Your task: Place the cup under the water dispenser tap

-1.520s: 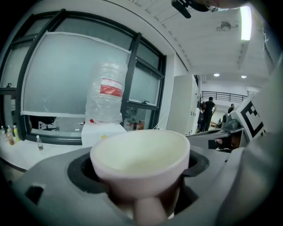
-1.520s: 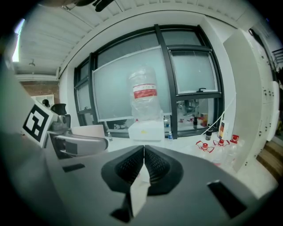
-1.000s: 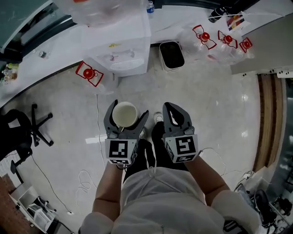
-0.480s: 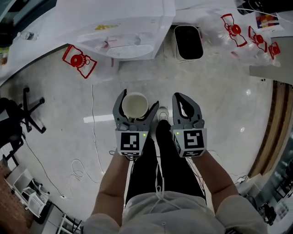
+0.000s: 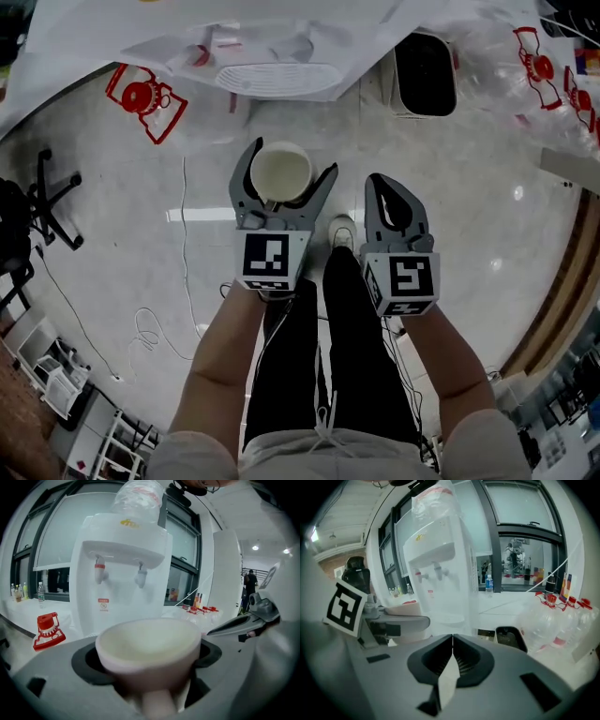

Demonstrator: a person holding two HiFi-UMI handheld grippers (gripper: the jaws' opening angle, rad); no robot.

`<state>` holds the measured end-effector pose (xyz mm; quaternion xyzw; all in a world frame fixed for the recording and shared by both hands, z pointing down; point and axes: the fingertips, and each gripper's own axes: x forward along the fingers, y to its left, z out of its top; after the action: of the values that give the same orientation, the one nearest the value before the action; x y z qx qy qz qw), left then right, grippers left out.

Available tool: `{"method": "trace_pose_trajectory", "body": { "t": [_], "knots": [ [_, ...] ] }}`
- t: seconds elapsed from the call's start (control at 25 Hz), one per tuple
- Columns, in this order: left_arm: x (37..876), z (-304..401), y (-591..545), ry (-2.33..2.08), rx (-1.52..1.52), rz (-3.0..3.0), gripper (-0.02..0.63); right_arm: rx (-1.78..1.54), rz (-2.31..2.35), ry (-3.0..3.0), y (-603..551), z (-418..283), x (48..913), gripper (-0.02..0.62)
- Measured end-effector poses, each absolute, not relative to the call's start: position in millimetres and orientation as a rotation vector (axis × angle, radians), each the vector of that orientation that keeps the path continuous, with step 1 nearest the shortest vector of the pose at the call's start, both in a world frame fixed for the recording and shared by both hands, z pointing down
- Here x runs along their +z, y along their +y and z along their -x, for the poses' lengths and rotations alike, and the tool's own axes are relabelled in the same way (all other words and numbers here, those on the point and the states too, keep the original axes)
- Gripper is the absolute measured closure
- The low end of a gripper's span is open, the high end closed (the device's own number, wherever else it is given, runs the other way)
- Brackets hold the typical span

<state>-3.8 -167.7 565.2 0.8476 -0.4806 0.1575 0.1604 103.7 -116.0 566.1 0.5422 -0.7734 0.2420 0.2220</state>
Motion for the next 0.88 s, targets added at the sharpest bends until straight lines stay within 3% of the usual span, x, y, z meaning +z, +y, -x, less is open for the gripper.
{"method": "trace_pose_trajectory", "body": {
  "t": [0.88],
  "knots": [
    [610,-3,-300,-1.550,0.396,-2.431,0.118,0.675,-1.416,-2.163,-157,-92,590,0.569]
  ]
}}
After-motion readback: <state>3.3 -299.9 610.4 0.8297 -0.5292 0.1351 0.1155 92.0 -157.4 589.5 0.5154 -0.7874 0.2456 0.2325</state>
